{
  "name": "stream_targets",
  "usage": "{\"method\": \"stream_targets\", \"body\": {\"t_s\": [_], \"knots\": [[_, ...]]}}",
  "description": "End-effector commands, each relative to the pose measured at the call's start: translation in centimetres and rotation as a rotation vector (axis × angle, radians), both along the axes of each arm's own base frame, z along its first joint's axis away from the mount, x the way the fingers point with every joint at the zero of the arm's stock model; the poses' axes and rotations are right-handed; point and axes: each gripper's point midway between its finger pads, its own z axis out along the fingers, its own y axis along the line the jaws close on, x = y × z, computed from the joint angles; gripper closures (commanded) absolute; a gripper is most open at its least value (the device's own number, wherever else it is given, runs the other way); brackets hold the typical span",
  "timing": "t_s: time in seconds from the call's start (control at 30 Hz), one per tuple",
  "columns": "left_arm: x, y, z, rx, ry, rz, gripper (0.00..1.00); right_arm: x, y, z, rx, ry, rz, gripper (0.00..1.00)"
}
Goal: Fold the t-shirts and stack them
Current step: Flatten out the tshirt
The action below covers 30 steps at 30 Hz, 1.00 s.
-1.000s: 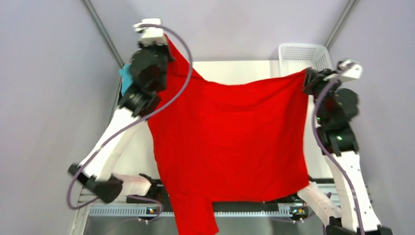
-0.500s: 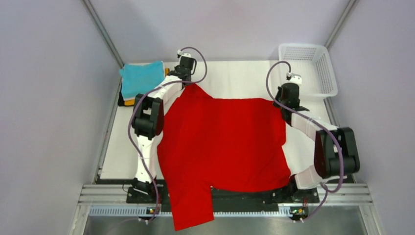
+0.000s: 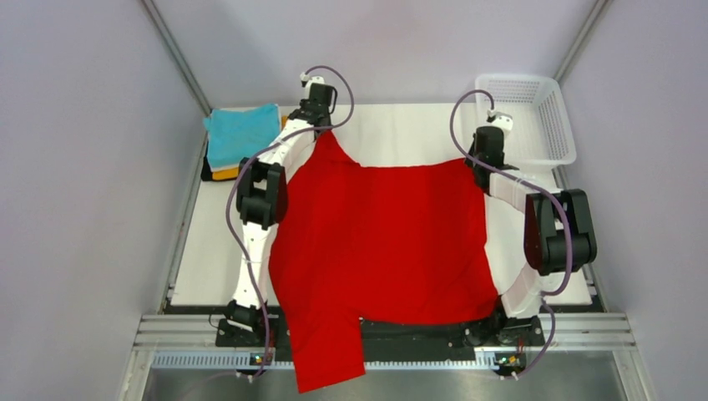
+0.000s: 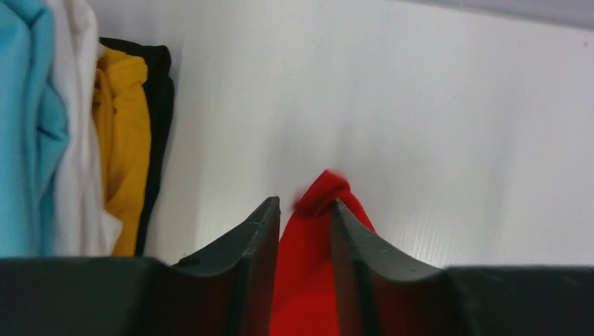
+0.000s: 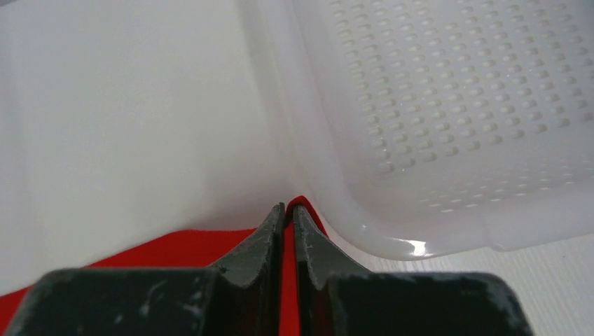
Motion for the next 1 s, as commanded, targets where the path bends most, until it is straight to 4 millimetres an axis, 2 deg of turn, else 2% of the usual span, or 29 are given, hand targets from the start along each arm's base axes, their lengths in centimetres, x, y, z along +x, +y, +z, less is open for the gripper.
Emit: {"method": "stream_targets", "body": {"t_s": [0.0, 0.03, 0.07, 0.1, 0.17, 0.23, 0.33, 0.43, 0.5, 0.63, 0.77, 0.97], "knots": [[2.0, 0.4, 0.0, -0.053, -0.004, 0.008, 0.37, 1.7, -1.9, 2.3, -0.025, -0.051, -0.103, 0.8], [2.2, 0.3, 0.4, -0.058, -0.007, 0.005, 0.21, 1.6, -2.0, 2.3, -0.031, -0.031, -0.106, 0.61], [2.1, 0.3, 0.8, -0.06, -0.012, 0.002, 0.08, 1.5, -1.9, 2.6, -0.032, -0.016, -0.103, 0.47], [2.1, 0.2, 1.4, -0.065, -0.021, 0.001, 0.02, 1.3, -1.8, 2.9, -0.033, -0.004, -0.093, 0.37], [1.7, 0.2, 2.9, -0.081, -0.041, -0.009, 0.01, 0.7, -1.3, 3.8, -0.027, 0.003, -0.062, 0.25], [0.9, 0.1, 4.3, -0.108, -0.047, -0.011, 0.01, -0.4, -0.5, 4.4, -0.007, -0.002, -0.017, 0.07], [-1.5, -0.4, 6.1, -0.184, -0.027, -0.009, 0.01, -2.1, 1.0, 5.7, 0.033, -0.039, 0.057, 0.01], [-4.6, -1.1, 4.7, -0.258, 0.046, -0.025, 0.01, -3.5, 3.3, 6.7, 0.099, -0.074, 0.167, 0.01], [-6.3, -1.8, 3.8, -0.314, 0.088, -0.04, 0.01, -4.2, 5.0, 6.6, 0.12, -0.072, 0.245, 0.01], [-8.1, -3.8, 2.4, -0.429, 0.13, -0.099, 0.01, -5.7, 8.0, 4.3, 0.111, -0.017, 0.338, 0.01], [-8.8, -3.4, -0.3, -0.421, 0.195, -0.056, 0.11, -7.1, 9.9, 0.4, 0.164, 0.096, 0.39, 0.01], [-8.6, -3.1, -3.1, -0.426, 0.243, -0.04, 0.22, -8.4, 10.4, -2.9, 0.186, 0.174, 0.399, 0.01]]}}
